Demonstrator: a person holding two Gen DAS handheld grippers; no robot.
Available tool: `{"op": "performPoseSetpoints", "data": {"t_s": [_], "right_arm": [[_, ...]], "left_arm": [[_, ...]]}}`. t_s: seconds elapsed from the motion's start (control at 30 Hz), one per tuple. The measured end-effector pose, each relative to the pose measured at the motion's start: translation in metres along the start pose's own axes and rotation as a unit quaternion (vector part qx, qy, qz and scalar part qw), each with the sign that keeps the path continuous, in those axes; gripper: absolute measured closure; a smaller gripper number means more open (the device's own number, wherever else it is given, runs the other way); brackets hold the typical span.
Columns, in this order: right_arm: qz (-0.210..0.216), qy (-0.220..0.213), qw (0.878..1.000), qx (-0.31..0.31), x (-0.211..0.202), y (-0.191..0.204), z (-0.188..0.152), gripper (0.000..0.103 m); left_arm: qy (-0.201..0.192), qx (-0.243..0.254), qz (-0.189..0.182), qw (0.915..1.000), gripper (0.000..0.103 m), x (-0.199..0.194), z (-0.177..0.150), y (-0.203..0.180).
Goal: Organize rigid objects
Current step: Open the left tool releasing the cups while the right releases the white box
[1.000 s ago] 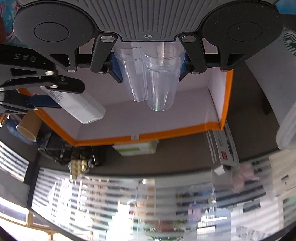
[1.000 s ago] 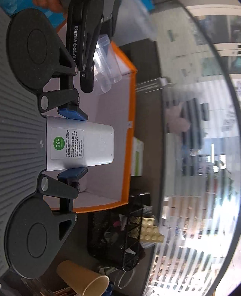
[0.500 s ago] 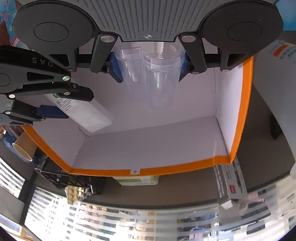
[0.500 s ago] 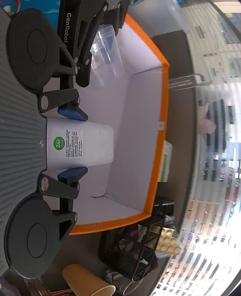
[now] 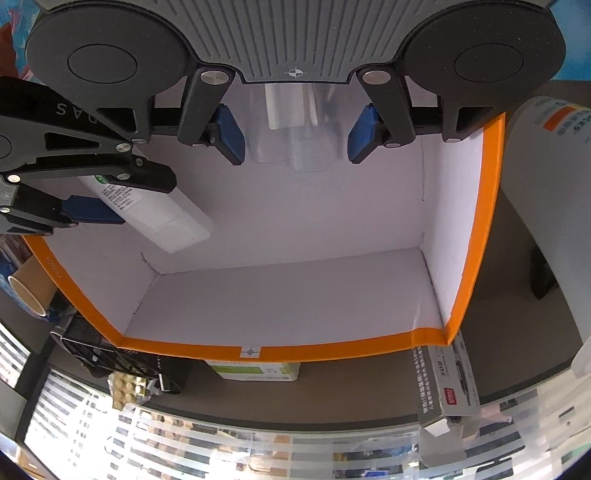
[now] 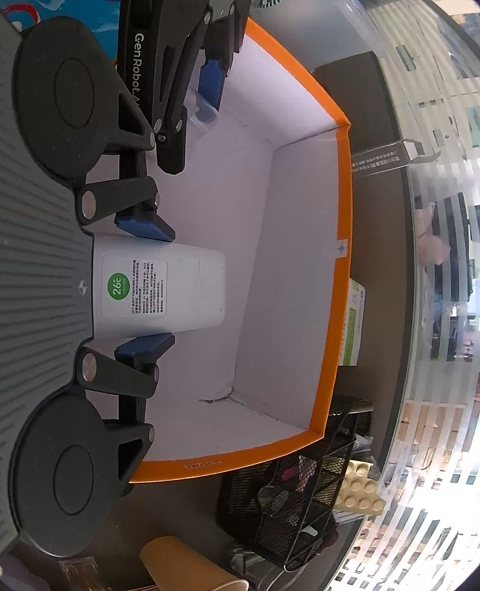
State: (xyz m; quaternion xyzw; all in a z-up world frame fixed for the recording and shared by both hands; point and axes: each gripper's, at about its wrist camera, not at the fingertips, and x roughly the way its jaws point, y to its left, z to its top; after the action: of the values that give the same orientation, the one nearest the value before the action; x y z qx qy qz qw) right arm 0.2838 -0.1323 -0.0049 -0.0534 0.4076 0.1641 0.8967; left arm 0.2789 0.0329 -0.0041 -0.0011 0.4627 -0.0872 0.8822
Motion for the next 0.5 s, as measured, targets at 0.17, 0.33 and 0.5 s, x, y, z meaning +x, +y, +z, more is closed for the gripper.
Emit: {"op": "performPoseSetpoints", "data": {"t_s": [0.17, 0.33, 0.5], "right_arm": [[-0.005, -0.016, 1.0, -0.006, -0.007, 0.003, 0.0, 0.052], [-0.013, -0.04, 0.999, -0.009, -0.028, 0.003, 0.005, 0.047], [-0.026, -0.065, 0.998, -0.007, -0.051, 0.002, 0.009, 0.038]], "left_arm": [[-0.001, -0.001, 0.009, 1.0, 0.034, -0.002, 0.0, -0.001], [-0.015, -0.004, 0.003, 0.9999, 0.031, -0.017, 0.002, -0.001], [-0.034, -0.004, -0.001, 0.9994, 0.024, -0.038, 0.005, -0.002]]}}
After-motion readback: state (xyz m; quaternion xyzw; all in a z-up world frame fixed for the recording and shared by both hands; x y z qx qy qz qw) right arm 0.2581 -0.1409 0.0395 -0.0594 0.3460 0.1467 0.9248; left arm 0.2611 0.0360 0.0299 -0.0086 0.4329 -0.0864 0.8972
